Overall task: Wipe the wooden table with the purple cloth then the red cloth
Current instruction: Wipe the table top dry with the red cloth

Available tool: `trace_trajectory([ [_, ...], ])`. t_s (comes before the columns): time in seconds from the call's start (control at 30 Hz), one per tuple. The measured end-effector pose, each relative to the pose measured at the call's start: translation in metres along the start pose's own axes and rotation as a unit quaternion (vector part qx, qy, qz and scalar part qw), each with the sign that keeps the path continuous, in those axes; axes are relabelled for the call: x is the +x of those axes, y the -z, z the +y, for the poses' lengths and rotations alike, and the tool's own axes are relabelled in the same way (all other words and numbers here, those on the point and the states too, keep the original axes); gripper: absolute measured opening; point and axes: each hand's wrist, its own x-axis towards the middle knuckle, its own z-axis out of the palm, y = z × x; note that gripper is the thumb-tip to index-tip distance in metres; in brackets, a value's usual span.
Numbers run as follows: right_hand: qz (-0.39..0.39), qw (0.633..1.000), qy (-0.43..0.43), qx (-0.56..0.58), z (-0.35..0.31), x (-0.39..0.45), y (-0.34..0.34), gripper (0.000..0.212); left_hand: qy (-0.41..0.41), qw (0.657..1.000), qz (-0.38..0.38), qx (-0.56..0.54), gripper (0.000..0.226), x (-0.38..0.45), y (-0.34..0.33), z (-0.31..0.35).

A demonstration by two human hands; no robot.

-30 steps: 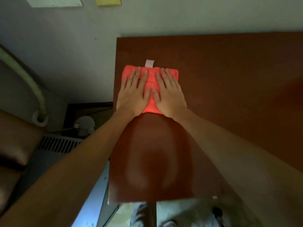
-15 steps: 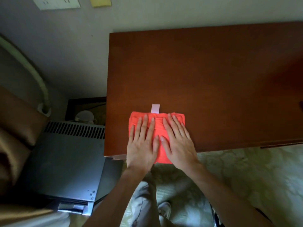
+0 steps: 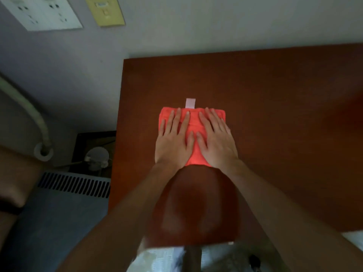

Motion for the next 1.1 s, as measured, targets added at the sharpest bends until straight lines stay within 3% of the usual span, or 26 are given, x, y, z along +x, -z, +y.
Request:
trace_trajectory([
  [0.27,0.013,1.0,0.016,-0.014,0.068,0.181,-0.008,0.071,0.007,1.0,0.022,0.004,0.07,0.19,-0.01,-0.015],
  [0.53,-0.007,0.999,0.032,-0.012,0.098,0.242,-0.011,0.077,0.004,0.999,0.025,0.029,0.077,0.255,-0.016,-0.018],
  [0.73,-0.02,0.999,0.025,-0.006,0.095,0.184,0.001,0.075,-0.004,0.999,0.001,0.032,0.072,0.208,-0.018,0.004],
  [1.1,-0.028,0.999,0.024,0.003,0.077,-0.05,0.04,0.062,0.008,1.0,-0.014,0.021,0.063,-0.017,-0.022,0.096],
])
